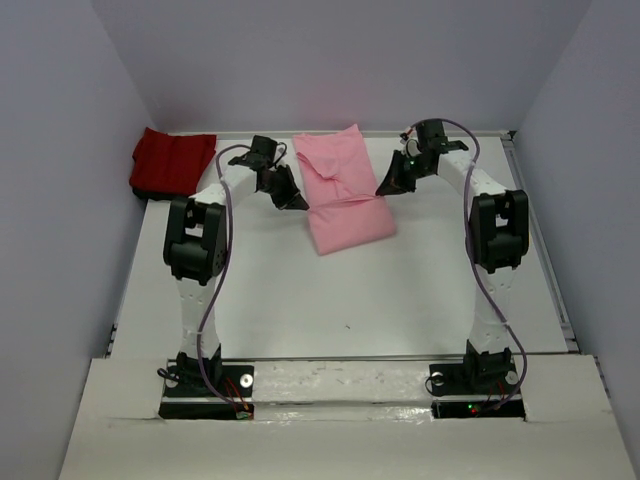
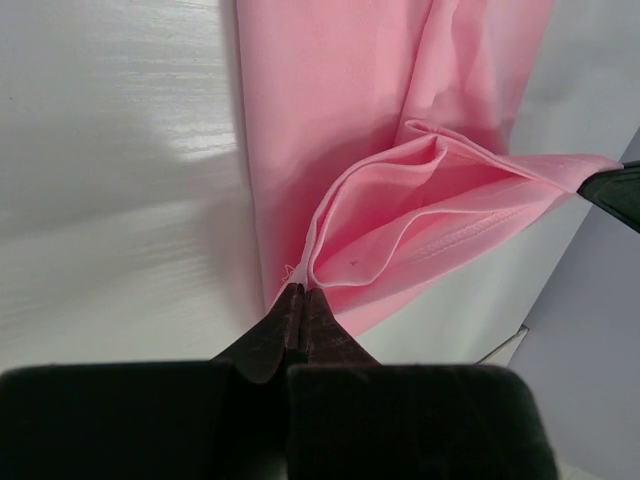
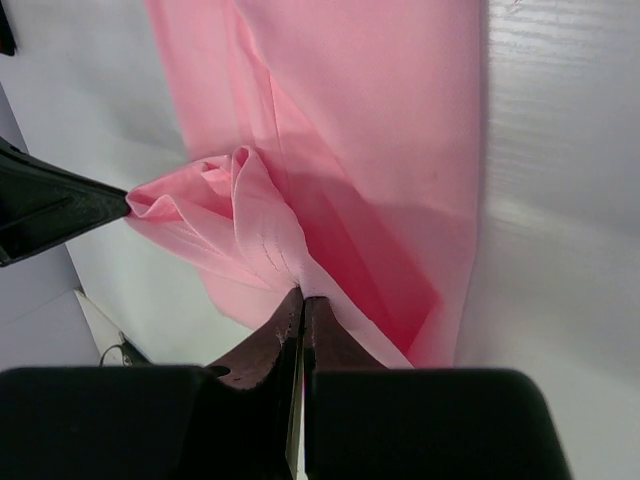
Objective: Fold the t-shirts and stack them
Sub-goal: Fold the folded rectangular tshirt in 1/3 of the way
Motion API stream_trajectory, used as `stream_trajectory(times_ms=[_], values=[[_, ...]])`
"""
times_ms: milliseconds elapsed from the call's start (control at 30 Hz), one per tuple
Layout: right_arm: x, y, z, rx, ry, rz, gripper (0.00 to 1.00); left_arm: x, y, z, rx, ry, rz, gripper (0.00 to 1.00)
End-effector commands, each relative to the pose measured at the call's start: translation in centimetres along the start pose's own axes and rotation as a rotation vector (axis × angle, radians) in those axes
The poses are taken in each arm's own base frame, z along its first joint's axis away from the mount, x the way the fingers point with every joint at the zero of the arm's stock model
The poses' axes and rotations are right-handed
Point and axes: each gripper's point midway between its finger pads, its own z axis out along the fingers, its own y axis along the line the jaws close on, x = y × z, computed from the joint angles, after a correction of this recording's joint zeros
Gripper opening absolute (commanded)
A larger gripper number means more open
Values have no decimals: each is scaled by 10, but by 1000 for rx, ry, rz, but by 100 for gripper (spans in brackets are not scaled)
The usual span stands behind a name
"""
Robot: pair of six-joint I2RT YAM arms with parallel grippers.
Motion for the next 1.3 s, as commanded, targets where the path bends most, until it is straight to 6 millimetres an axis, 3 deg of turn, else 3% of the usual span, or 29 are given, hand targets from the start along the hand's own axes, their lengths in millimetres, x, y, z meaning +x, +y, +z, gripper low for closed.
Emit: stream_trajectory(times_ms=[0, 167, 400, 733, 900, 1067, 1100, 1133, 1167, 1267], values=[[-20, 3, 1, -20, -33, -35, 0, -8, -6, -4, 9, -8, 21, 0], [-37, 0, 14, -31, -51, -43, 0, -15, 0, 10, 8, -14, 16, 0], [-49, -17, 35, -24, -64, -28, 0, -38, -2, 26, 16, -51, 31, 0], [-46, -37, 53, 5, -57, -15, 0, -63, -5, 38, 21, -95, 47, 2], [-42, -42, 56, 19, -53, -11, 0, -65, -5, 38, 17, -110, 56, 4], [-41, -46, 59, 24, -53, -8, 0, -61, 1, 42, 6, -99, 57, 22], [-41, -47, 60, 27, -53, -4, 0, -60, 2, 41, 5, -98, 58, 37], [-41, -49, 61, 29, -51, -1, 0, -60, 4, 42, 0, -97, 59, 42], [-41, -49, 62, 29, -52, -3, 14, -59, 5, 43, -4, -98, 61, 46], [-41, -50, 62, 30, -54, -10, 31, -60, 7, 43, -5, -104, 66, 53]])
